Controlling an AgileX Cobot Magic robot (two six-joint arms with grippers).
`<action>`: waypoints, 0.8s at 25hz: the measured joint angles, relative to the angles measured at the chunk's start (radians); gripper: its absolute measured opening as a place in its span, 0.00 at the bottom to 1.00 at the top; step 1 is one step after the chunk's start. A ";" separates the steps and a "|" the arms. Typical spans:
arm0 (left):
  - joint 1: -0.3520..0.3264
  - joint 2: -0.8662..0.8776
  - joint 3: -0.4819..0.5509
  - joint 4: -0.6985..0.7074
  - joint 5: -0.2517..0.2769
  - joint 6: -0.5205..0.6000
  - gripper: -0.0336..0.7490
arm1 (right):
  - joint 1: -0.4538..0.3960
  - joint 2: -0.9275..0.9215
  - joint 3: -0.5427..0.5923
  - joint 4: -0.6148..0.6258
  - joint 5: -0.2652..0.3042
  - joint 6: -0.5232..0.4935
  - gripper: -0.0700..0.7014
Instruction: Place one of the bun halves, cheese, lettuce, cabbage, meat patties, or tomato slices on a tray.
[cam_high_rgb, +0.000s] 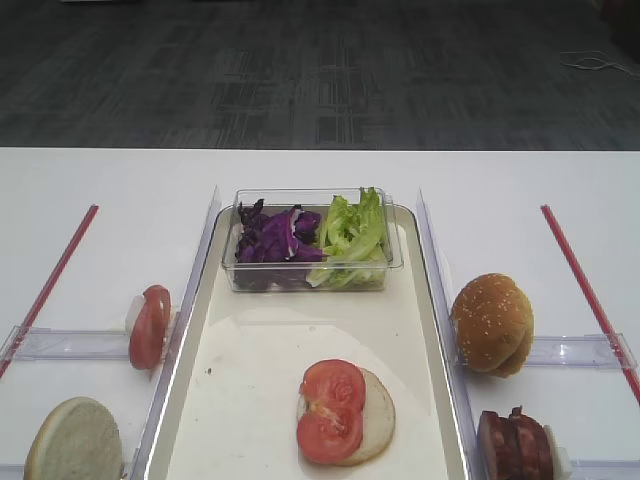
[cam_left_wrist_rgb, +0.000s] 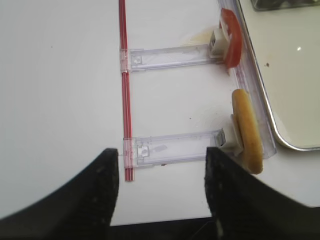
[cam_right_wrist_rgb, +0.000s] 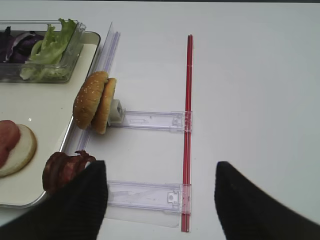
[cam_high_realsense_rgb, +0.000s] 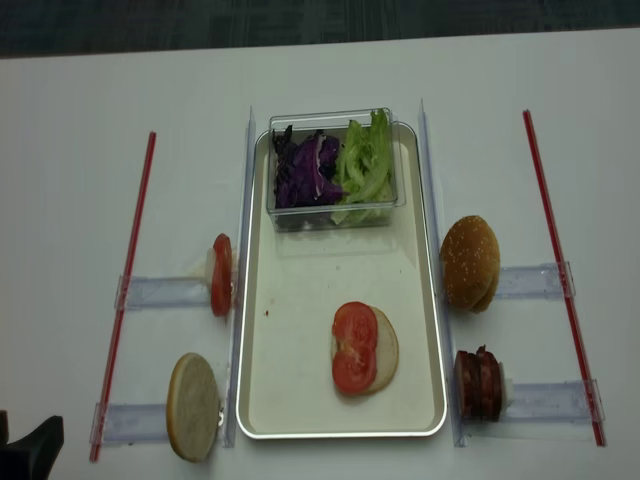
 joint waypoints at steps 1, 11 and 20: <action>0.000 -0.013 0.000 0.000 0.000 0.000 0.55 | 0.000 0.000 0.000 0.000 0.000 0.000 0.70; 0.000 -0.139 0.000 0.000 0.004 0.000 0.55 | 0.000 0.000 0.000 0.000 0.000 0.000 0.70; 0.000 -0.145 0.000 0.000 0.006 0.001 0.55 | 0.000 0.000 0.000 0.000 0.000 0.002 0.70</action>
